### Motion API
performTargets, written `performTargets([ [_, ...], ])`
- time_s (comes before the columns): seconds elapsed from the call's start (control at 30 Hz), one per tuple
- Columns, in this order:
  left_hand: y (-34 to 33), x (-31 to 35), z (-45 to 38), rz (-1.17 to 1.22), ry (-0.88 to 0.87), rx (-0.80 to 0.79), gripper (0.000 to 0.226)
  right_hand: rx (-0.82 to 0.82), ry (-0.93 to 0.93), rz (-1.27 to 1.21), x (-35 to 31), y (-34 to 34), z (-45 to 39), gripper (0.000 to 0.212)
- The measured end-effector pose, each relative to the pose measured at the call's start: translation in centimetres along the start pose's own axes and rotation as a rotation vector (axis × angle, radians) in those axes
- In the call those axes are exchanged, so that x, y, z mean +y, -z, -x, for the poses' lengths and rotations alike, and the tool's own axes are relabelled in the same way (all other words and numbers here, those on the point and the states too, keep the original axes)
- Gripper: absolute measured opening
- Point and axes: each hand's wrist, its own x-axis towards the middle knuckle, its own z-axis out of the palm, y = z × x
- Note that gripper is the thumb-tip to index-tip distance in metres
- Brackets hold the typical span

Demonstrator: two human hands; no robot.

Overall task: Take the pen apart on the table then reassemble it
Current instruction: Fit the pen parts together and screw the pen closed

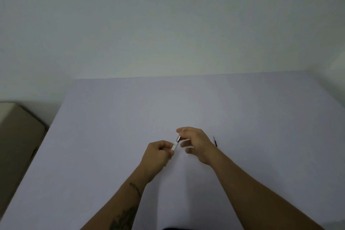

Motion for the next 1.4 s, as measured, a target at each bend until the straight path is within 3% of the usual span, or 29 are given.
performTargets([
  [0.2,1.1,0.2,1.4,0.011,-0.012,-0.037,0.015,0.055,0.073,-0.065,0.4,-0.7,1.9,0.013],
  [0.27,1.5,0.3,1.5,-0.001,-0.027,-0.051,0.014,0.093,0.119,-0.063,0.2,-1.1,2.2,0.022],
  [0.37,1.6,0.3,1.7,-0.031,-0.043,-0.059,0.017,0.121,0.18,0.1,0.1,-1.9,2.6,0.026],
  [0.43,1.4,0.0,2.1,-0.024,-0.035,-0.065,0.019,0.13,0.172,0.191,0.0,-2.3,3.1,0.015],
  [0.73,1.2,-0.6,2.9,-0.008,-0.003,-0.072,0.018,0.121,0.095,0.019,1.3,-1.9,3.9,0.017],
  [0.93,1.3,-0.1,2.6,-0.028,-0.024,-0.076,0.018,0.214,0.155,0.146,0.9,-2.5,3.3,0.021],
  [1.0,1.1,0.0,2.5,-0.008,-0.022,-0.072,0.018,0.169,0.118,0.132,0.3,-2.3,3.4,0.013],
  [1.17,0.5,0.5,2.6,0.067,0.014,-0.07,0.018,0.053,0.089,0.04,-0.7,-1.2,3.5,0.02],
  [1.33,0.7,0.6,2.4,0.047,-0.024,-0.049,0.012,0.066,0.147,0.042,-0.7,-1.5,3.4,0.007],
  [1.4,0.8,0.4,2.5,0.001,-0.077,0.009,0.008,0.102,0.196,0.11,-0.6,-1.7,3.3,0.021],
])
